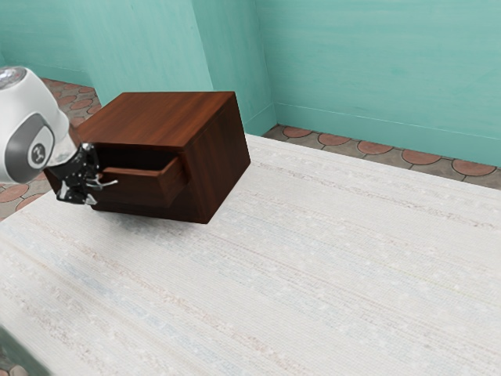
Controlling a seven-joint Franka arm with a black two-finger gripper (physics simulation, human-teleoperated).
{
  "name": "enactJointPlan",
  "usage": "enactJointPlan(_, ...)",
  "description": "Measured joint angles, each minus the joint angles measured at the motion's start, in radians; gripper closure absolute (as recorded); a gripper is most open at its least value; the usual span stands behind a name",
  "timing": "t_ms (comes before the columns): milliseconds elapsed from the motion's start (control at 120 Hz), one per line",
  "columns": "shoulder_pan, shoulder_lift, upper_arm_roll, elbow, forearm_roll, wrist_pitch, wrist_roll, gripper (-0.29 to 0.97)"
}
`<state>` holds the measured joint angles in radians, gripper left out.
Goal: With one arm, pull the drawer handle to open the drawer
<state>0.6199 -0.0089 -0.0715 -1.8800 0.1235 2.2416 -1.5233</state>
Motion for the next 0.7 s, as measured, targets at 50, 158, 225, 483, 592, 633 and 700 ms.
enactJointPlan(50, -0.004, -0.012, 0.007, -0.017, -0.002, 0.001, 0.0, 0.53)
enactJointPlan(158, 0.01, -0.034, -0.001, -0.042, -0.006, 0.004, -0.001, 0.53)
enactJointPlan(225, 0.014, -0.044, -0.003, -0.054, -0.008, 0.004, -0.002, 0.53)
enactJointPlan(483, 0.021, -0.083, -0.004, -0.102, -0.012, 0.006, -0.003, 0.53)
enactJointPlan(592, 0.022, -0.105, 0.0, -0.128, -0.017, 0.006, -0.003, 0.53)
enactJointPlan(633, 0.022, -0.111, 0.002, -0.135, -0.02, 0.006, -0.003, 0.53)
enactJointPlan(700, 0.024, -0.121, 0.002, -0.147, -0.027, 0.006, -0.004, 0.53)
